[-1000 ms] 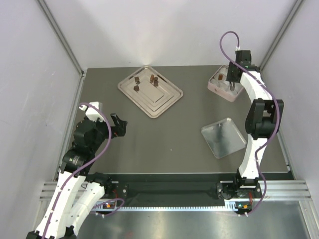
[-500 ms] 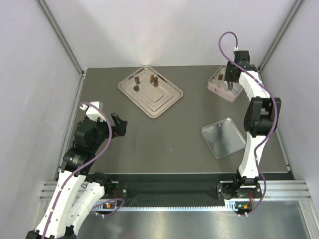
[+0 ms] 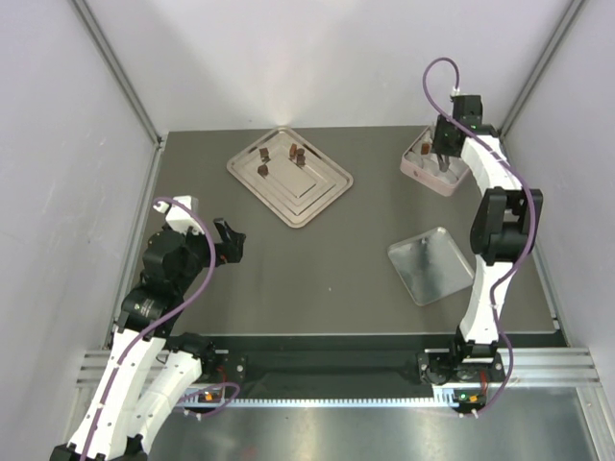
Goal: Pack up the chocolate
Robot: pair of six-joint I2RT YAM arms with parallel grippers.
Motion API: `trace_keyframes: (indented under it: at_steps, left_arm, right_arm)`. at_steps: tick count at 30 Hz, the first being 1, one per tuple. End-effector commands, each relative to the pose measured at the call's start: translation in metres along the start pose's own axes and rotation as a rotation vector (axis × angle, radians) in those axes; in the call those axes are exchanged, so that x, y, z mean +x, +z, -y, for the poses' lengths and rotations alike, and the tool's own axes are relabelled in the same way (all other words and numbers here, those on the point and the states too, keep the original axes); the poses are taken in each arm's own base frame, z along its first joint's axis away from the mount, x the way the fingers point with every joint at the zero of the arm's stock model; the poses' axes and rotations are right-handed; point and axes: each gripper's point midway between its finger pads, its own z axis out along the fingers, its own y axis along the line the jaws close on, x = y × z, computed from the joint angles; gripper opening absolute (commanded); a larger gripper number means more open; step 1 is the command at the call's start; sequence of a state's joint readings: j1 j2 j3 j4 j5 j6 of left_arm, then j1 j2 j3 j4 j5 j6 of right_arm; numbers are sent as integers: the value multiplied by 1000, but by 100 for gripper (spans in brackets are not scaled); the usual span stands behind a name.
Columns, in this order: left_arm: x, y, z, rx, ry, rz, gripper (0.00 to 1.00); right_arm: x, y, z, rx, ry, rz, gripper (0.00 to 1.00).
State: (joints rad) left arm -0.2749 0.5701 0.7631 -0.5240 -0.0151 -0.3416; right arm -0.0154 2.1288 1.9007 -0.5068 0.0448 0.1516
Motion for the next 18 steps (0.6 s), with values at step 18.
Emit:
trace_keyframes:
  at_steps: [18]
  left_arm:
    - [-15,1,0,-9,1,58,99]
  right_arm:
    - [26,-91,-258,-382,-402,148,42]
